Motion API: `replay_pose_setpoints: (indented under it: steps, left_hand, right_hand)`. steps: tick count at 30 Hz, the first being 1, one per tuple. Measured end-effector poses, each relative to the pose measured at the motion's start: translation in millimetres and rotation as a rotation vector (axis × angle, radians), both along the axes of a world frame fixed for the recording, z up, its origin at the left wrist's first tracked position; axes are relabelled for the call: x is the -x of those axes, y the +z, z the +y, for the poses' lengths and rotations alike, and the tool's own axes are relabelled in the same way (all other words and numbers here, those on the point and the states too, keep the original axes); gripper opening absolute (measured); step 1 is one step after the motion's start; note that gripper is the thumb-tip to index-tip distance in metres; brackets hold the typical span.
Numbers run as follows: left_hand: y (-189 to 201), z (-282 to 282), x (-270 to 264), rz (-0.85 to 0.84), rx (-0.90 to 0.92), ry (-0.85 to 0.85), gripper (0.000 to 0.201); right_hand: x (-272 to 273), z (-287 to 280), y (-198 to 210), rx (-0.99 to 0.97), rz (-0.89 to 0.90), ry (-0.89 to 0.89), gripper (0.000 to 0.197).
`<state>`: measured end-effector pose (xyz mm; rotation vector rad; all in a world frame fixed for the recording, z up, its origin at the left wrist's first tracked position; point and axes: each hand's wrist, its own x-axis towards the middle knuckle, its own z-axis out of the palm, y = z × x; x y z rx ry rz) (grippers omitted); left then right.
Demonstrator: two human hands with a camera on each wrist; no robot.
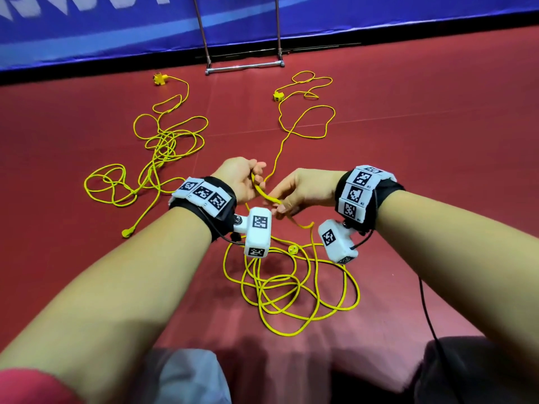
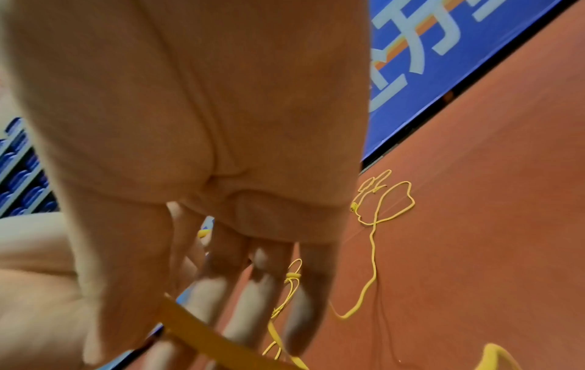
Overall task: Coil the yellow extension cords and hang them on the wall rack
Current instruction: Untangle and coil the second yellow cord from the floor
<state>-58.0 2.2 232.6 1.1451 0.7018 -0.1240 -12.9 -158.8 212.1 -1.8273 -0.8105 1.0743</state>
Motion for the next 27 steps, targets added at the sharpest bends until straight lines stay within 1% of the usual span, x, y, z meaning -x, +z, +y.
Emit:
replay_pose_setpoints:
  steps: [3,5,6,7,8,10,11,12,13,16,18,19,20,23,24,25,27]
  left_hand:
    - [5,-2,3,-0.069,-0.040,-0.109,0.023]
    - [10,-5,3,-0.117,-0.095,-0.206,0.021]
    - [12,-7,3,-0.138,-0.136,-0.259,0.022]
    - [12,-10,4,-0.155,-0.181,-0.319,0.023]
    - [13,-13,4,-0.167,-0.228,-0.387,0.023]
    - [12,-20,7,-0.182,-0.286,-0.540,0.024]
    - [11,-22,8,-0.186,-0.290,-0.616,0.024]
    - [10,-23,9,-0.190,-0.289,-0.683,0.023]
    - [8,-24,10,-0.194,-0.285,-0.735,0.024]
    - [9,-25,11,-0.182,-0.301,-0.809,0.024]
    - [12,-25,11,-0.136,-0.370,-0.794,0.021]
    - [11,-24,11,-0.103,-0.420,-0.756,0.020]
    - [10,-23,10,-0.074,-0.471,-0.687,0.019]
    - [0,-17,5,-0.040,-0.553,-0.357,0.009]
    - [-3,-14,4,-0.043,-0.576,-0.278,0.011]
    - [-6,-11,3,-0.052,-0.591,-0.231,0.015]
    - [-9,-6,2,-0.083,-0.613,-0.235,0.021]
  right_hand:
    - [-7,-10,-2,0.054,0.013,-0.152,0.031]
    - [-12,-16,-2,0.042,0.063,-0.318,0.034]
    - [-14,-17,-1,0.018,0.106,-0.414,0.031]
    - [-17,-19,-1,-0.012,0.176,-0.516,0.023]
    - [-19,-20,1,-0.056,0.287,-0.607,0.018]
    - [-28,-23,2,-0.176,0.513,-0.734,0.037]
    - [-33,-26,3,-0.232,0.582,-0.782,0.040]
    - [-35,-27,5,-0.269,0.620,-0.812,0.037]
    - [-37,-29,7,-0.278,0.618,-0.834,0.031]
    - [-36,-28,8,-0.263,0.588,-0.837,0.013]
    - [-36,-27,8,-0.281,0.572,-0.850,0.012]
    - [-36,-27,8,-0.277,0.552,-0.850,0.013]
    - [-35,-26,8,-0.269,0.524,-0.834,0.013]
    - [-31,-25,7,-0.232,0.430,-0.755,0.015]
    - [-30,-25,7,-0.229,0.407,-0.726,0.017]
    - [-28,-23,6,-0.224,0.381,-0.695,0.020]
    - [-26,-20,6,-0.225,0.356,-0.628,0.024]
